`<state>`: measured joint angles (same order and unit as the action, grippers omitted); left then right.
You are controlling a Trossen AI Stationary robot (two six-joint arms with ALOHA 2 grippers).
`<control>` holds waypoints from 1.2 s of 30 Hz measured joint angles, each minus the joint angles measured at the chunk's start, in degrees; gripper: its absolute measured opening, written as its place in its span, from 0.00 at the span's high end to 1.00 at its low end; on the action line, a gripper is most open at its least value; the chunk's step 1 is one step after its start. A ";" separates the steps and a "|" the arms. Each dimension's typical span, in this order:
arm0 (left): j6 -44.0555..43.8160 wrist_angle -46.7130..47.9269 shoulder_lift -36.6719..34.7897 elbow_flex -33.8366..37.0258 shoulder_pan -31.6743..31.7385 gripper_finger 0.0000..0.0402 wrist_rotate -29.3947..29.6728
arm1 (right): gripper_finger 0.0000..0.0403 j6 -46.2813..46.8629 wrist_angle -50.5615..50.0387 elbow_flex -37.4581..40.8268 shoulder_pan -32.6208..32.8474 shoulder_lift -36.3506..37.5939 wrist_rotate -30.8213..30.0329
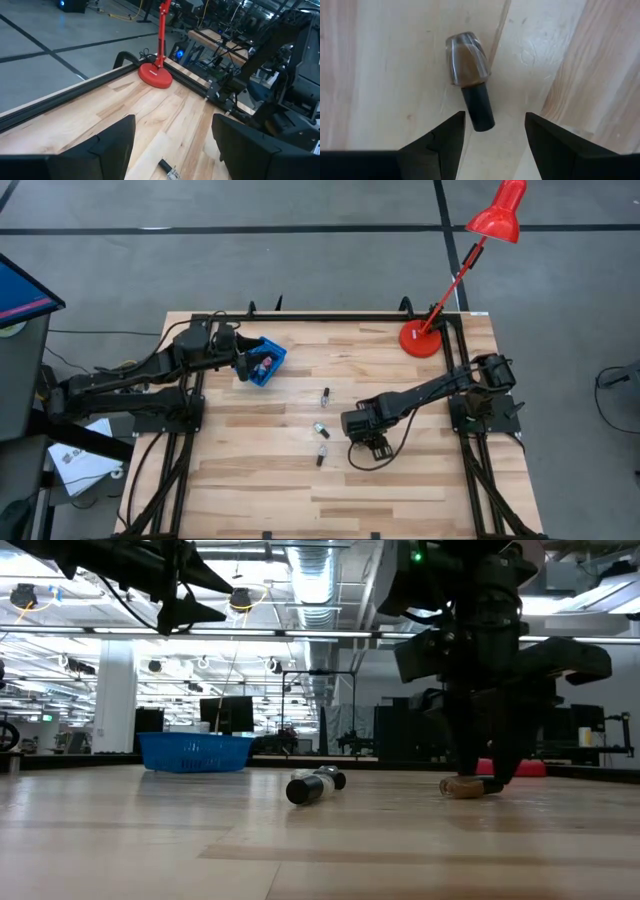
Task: Pick & Place Nail Polish
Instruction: Put the brown nail polish bottle into the blue bin
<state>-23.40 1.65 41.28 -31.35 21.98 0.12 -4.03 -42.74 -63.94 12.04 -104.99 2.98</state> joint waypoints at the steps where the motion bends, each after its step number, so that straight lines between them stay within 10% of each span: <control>1: 0.00 0.02 0.00 0.00 0.00 0.36 0.02 | 0.51 -0.02 -0.04 0.00 -0.01 0.00 0.00; 23: 0.47 -0.58 0.01 0.04 0.00 0.36 0.04 | 0.55 1.15 4.32 -0.12 1.81 -2.07 -0.08; 36: 0.44 -1.58 0.02 0.04 0.00 0.36 0.02 | 0.88 1.61 4.24 -0.09 1.44 -2.10 -2.85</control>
<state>-22.96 0.08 41.30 -31.31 21.98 0.14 -2.41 -38.49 -64.03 13.47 -107.09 0.13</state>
